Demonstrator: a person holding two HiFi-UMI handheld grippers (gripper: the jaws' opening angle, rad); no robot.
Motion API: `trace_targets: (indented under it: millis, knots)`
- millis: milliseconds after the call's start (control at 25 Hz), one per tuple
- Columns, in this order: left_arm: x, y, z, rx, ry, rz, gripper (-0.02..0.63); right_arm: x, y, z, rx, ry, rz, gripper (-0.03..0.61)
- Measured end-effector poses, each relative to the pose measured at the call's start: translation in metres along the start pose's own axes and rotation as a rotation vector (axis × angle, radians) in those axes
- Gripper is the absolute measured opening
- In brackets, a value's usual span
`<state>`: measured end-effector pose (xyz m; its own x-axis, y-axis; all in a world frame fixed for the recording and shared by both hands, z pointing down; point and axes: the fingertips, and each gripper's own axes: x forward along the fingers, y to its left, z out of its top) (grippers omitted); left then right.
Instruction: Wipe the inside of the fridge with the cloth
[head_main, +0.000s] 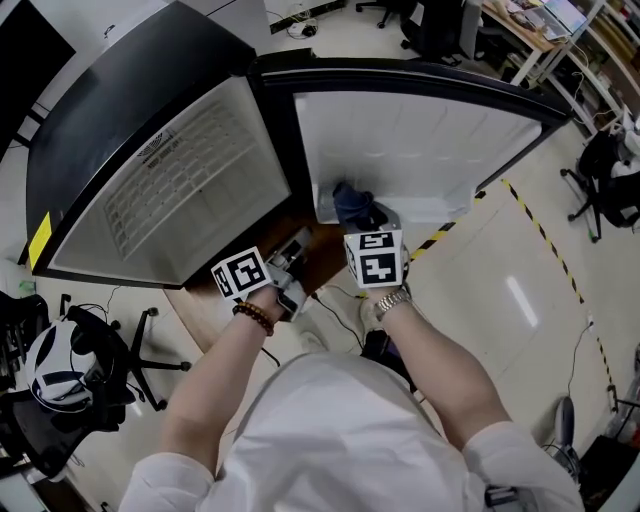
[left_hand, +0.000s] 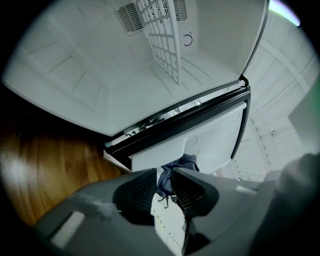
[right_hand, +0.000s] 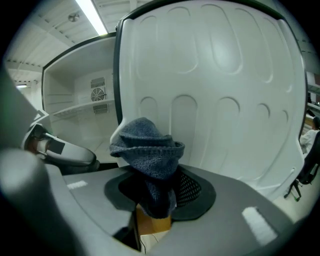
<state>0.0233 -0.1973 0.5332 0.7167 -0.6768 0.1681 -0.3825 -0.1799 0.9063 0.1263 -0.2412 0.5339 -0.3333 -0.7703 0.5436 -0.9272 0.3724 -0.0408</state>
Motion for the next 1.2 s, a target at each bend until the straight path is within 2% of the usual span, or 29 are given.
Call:
trace_targets:
  millis: [520, 680, 880, 1080, 1200]
  knots:
    - [0.026, -0.012, -0.024, -0.005, 0.065, -0.038, 0.100, -0.036, -0.104, -0.022, 0.093, 0.013, -0.198, 0.138]
    - [0.032, -0.015, -0.029, 0.031, 0.087, -0.028, 0.100, -0.048, -0.133, -0.029, 0.150, 0.012, -0.255, 0.138]
    - [0.039, -0.019, -0.039, -0.005, 0.102, -0.051, 0.100, -0.063, -0.165, -0.036, 0.205, 0.006, -0.325, 0.138]
    - [0.042, -0.019, -0.040, 0.061, 0.124, -0.026, 0.098, -0.074, -0.185, -0.040, 0.234, 0.000, -0.374, 0.138]
    - [0.045, -0.021, -0.047, 0.001, 0.122, -0.049, 0.098, -0.082, -0.194, -0.044, 0.255, -0.002, -0.396, 0.136]
